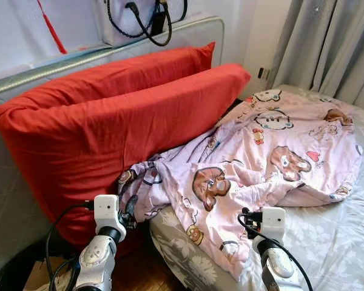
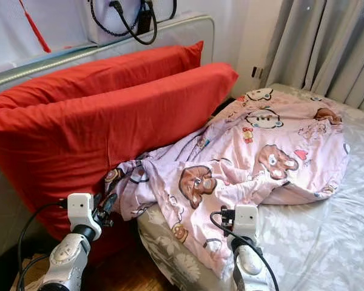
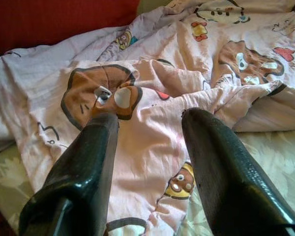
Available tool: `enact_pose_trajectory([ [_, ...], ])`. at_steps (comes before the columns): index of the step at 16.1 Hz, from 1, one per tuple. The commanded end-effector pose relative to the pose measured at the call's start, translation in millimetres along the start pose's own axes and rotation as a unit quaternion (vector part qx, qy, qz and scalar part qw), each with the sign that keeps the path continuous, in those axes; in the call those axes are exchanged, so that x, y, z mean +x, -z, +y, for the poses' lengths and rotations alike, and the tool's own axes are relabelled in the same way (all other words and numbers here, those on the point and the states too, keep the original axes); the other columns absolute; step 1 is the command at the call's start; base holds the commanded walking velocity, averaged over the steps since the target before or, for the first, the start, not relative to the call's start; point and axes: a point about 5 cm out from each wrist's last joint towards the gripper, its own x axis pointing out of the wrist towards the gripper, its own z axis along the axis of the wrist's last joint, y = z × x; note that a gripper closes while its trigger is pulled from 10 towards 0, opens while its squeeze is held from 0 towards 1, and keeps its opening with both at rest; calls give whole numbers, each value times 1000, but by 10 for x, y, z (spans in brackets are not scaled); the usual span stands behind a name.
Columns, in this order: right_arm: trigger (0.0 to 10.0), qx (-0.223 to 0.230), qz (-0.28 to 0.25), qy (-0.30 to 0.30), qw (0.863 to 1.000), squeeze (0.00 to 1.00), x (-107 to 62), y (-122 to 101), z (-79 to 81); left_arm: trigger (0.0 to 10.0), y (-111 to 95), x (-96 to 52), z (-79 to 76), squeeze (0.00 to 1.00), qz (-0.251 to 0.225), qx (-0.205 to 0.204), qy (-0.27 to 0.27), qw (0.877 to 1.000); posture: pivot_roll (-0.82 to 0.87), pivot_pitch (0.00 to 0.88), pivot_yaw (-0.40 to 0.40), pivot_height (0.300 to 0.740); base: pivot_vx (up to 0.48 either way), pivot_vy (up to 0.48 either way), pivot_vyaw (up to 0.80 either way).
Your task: Clean up the room
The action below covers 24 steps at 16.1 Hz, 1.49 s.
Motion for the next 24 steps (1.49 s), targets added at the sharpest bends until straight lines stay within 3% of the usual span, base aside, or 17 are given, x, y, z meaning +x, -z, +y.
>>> enact_pose_trajectory([
  [1,10000,1,0,-6,1000,0,0,3,26,10000,-6,18,9,0,5,2,2,1000,64,0,-3,675,0,0,0],
  [8,10000,3,-4,-23,1000,0,7,-13,66,10000,-38,51,-14,0,2,2,5,1000,63,0,-3,665,0,0,0],
  [11,10000,1,-5,-27,1000,0,6,-14,71,10000,-36,51,-11,0,3,1,5,1000,65,0,-4,625,0,0,0],
  [22,10000,-7,-7,-50,999,0,-15,3,117,10000,-22,54,-38,0,7,-1,10,1000,65,0,-4,625,0,0,0],
  [24,10000,-7,-10,-55,998,0,-22,4,128,10000,-20,59,-44,0,9,-1,13,1000,65,0,-3,625,0,0,681],
])
